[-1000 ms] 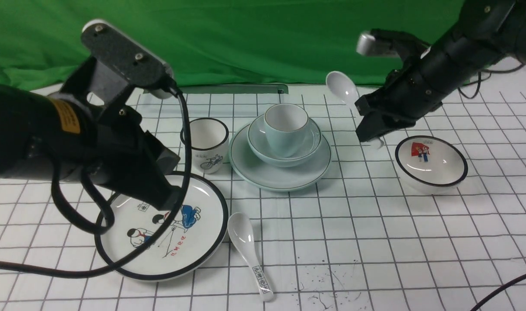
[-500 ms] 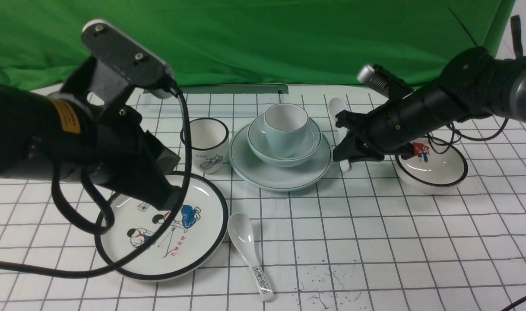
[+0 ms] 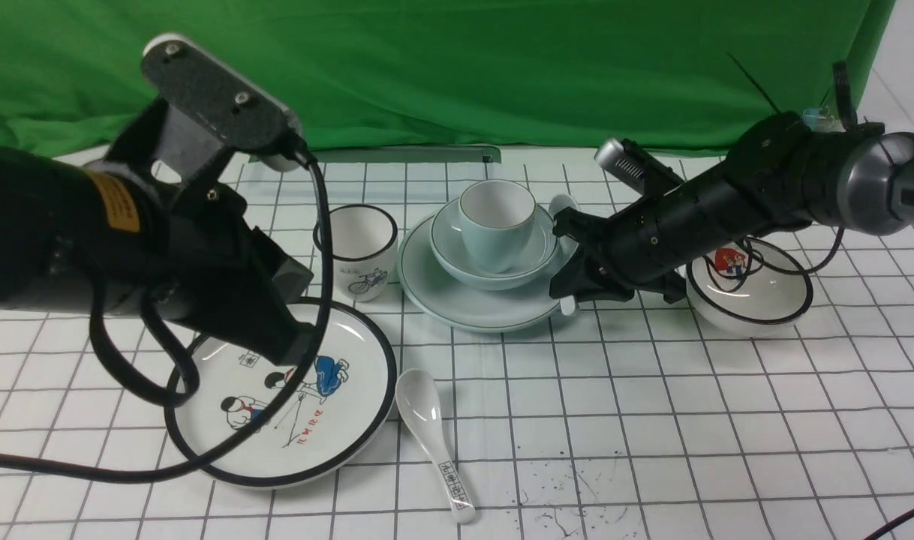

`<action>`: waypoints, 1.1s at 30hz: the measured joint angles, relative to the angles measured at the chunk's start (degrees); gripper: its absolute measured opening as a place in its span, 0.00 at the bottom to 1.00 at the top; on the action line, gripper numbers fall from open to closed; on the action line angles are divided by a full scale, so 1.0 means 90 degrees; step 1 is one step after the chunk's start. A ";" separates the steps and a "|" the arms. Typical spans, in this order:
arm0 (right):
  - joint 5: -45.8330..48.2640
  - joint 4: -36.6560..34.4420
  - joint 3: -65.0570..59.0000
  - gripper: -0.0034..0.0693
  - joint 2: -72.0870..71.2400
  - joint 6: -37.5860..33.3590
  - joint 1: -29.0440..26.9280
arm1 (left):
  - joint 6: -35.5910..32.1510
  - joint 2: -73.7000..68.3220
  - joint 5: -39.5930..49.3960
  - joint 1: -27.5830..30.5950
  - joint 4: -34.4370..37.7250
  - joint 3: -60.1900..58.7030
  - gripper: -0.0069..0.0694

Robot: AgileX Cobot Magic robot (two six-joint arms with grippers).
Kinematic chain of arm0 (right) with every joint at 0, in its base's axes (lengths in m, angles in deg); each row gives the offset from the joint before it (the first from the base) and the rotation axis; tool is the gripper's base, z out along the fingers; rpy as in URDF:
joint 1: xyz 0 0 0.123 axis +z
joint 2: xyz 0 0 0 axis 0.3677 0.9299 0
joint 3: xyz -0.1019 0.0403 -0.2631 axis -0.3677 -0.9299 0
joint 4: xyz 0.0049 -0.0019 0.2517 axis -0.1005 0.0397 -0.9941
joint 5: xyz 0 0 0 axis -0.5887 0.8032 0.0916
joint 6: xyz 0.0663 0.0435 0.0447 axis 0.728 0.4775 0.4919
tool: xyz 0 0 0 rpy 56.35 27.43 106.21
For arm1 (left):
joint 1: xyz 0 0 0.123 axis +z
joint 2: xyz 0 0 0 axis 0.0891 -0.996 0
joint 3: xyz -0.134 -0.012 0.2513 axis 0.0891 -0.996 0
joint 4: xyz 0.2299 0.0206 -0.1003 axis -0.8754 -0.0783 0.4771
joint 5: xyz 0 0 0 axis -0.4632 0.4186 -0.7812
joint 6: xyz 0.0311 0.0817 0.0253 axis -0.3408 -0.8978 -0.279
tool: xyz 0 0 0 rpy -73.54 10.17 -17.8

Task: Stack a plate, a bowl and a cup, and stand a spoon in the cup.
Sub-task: Use the right arm to put the blue soup spoon on the blue large plate in the middle

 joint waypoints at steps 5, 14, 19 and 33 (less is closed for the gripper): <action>-0.0055 -0.0003 0.0171 0.15 0.0046 0.0073 0.0079 | 0.0000 0.0000 0.0000 0.0000 0.0000 0.0000 0.08; 0.0096 0.0010 0.0608 0.15 0.0315 0.0169 0.0193 | 0.0000 0.0000 0.0000 0.0000 0.0000 0.0000 0.08; 0.0143 0.0016 0.0620 0.20 0.0327 0.0178 0.0195 | 0.0000 0.0000 0.0000 0.0000 0.0000 0.0000 0.08; 0.0946 0.0347 0.0783 0.62 0.0103 -0.0142 0.0047 | 0.0000 0.0000 0.0015 0.0000 0.0000 0.0000 0.08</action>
